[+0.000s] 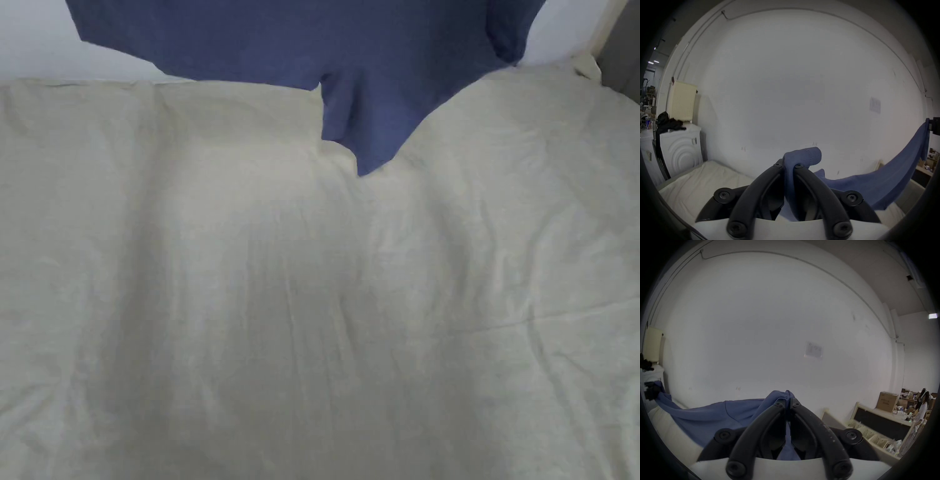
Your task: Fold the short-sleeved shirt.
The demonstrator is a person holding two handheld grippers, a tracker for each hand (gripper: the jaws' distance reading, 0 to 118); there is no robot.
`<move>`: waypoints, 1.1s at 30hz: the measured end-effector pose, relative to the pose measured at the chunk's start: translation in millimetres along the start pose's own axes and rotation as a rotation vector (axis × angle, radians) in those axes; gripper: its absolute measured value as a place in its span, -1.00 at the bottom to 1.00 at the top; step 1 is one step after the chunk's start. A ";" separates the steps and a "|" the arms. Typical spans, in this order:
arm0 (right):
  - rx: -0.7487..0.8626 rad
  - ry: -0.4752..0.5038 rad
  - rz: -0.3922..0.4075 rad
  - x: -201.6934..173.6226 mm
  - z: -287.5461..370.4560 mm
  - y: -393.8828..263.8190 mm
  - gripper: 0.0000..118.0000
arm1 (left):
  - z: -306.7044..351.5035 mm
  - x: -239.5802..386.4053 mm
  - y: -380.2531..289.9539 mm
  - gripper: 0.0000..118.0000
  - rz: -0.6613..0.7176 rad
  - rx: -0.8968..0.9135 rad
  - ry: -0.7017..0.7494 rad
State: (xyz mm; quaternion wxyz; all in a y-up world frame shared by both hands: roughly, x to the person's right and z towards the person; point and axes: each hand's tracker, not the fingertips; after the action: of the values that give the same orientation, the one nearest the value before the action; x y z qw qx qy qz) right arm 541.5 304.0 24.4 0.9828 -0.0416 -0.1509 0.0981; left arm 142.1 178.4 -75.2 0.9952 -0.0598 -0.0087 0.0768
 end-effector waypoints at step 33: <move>-0.943 0.446 0.101 53.7 359.8 -525.7 -0.89 | 402.1 -131.4 -434.3 -0.88 0.403 -0.664 0.314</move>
State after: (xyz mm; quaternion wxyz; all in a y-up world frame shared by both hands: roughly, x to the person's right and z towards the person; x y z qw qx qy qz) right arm 576.8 -180.1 440.6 0.8595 -0.5068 0.0366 0.0553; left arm 67.5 -220.6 375.2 0.8763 -0.3888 0.1309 0.2527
